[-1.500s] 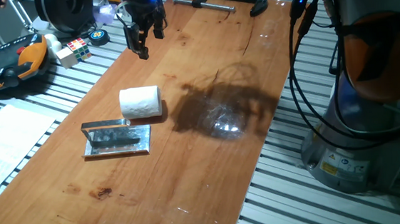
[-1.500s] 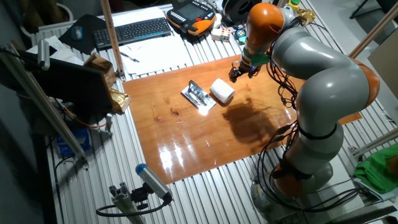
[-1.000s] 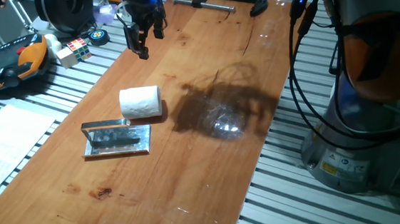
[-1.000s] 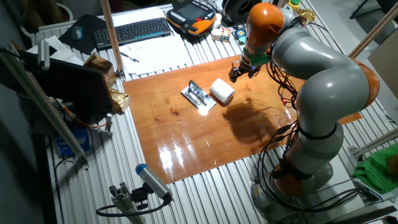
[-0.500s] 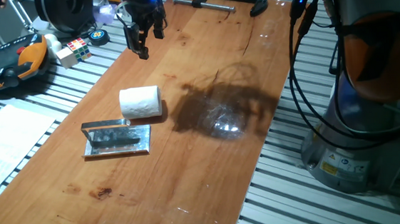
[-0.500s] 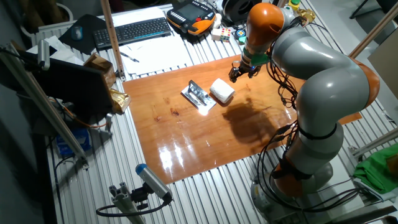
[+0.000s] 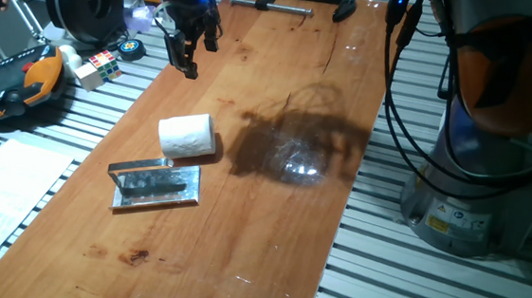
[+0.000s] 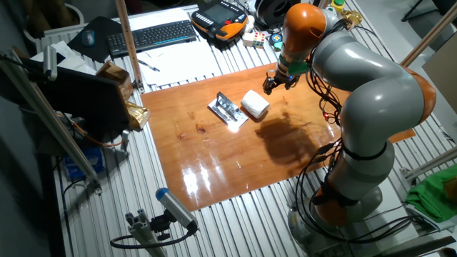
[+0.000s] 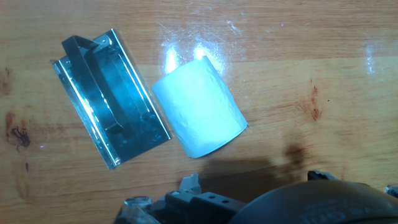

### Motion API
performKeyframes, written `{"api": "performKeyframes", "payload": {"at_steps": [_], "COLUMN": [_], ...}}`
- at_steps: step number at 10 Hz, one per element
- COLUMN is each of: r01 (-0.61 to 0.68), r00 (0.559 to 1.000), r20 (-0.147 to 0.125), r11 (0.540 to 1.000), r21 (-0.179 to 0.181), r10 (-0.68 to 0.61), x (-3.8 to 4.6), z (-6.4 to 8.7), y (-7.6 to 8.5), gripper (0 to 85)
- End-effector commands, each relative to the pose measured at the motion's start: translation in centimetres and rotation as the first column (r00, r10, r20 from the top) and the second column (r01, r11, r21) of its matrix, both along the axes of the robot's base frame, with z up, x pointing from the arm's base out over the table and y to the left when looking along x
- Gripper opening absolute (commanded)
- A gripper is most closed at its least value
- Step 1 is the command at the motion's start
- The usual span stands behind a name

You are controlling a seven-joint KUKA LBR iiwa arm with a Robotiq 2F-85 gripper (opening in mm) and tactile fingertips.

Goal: Put the toilet paper on its holder

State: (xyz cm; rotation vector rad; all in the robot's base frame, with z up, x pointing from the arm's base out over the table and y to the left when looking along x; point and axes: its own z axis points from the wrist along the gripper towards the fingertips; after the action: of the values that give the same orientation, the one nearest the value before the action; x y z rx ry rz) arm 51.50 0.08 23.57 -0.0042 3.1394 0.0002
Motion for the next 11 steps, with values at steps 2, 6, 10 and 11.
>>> {"api": "performKeyframes", "payload": {"at_steps": [2,6,10,11], "r01": [0.036,0.034,0.024,0.022], "r00": [0.999,0.999,0.999,0.999], "r20": [0.020,0.019,0.023,0.024], "r11": [0.999,0.999,1.000,1.000], "r21": [-0.012,-0.012,-0.010,-0.006], "r10": [-0.036,-0.034,-0.023,-0.022], "x": [-0.02,-0.01,0.06,0.08], "z": [0.09,0.35,0.26,0.29], "y": [-0.02,-0.02,-0.01,0.06], "gripper": [0.7,0.7,0.7,0.7]}}
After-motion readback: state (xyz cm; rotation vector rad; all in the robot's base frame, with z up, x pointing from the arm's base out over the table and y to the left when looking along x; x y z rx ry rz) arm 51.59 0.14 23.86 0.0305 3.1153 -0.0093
